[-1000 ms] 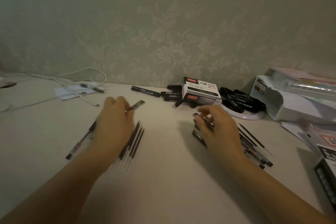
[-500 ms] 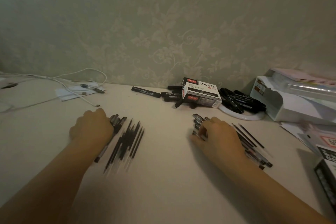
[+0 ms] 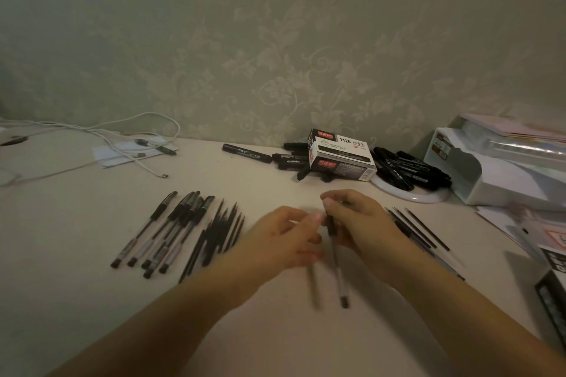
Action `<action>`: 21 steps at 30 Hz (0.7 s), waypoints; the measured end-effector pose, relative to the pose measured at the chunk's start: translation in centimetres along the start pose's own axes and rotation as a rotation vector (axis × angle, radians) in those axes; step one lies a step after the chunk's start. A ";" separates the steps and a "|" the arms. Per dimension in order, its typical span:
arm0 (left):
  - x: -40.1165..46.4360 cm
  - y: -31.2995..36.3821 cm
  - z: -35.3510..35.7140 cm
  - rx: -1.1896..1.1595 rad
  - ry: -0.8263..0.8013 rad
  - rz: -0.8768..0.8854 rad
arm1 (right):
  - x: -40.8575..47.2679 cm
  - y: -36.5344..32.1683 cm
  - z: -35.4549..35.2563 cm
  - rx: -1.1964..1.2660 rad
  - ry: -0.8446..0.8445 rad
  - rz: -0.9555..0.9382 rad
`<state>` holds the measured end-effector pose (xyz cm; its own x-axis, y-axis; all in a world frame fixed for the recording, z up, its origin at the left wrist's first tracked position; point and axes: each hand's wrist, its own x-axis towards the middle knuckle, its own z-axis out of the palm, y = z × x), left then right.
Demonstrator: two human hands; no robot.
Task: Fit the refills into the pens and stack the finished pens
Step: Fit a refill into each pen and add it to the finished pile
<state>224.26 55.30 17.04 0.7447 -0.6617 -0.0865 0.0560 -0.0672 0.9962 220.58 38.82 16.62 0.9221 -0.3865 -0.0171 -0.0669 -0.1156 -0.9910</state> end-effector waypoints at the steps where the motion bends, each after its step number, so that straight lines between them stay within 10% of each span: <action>1: 0.0 0.1 0.0 -0.054 -0.041 -0.024 | -0.1 0.1 0.1 0.083 -0.019 0.003; 5: 0.3 0.4 -1.0 0.157 -0.018 0.037 | -0.3 0.3 0.4 0.246 -0.035 -0.024; 10: 0.6 -0.4 -1.7 0.973 0.131 0.434 | -0.8 0.3 0.7 0.083 -0.065 -0.164; 21: 1.0 0.3 -2.3 1.115 0.225 0.540 | -1.0 0.5 1.1 0.153 -0.158 -0.279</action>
<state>226.53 56.37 17.27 0.6004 -0.6671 0.4410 -0.7996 -0.4938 0.3418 220.07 40.16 16.03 0.9451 -0.2121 0.2485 0.2427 -0.0536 -0.9686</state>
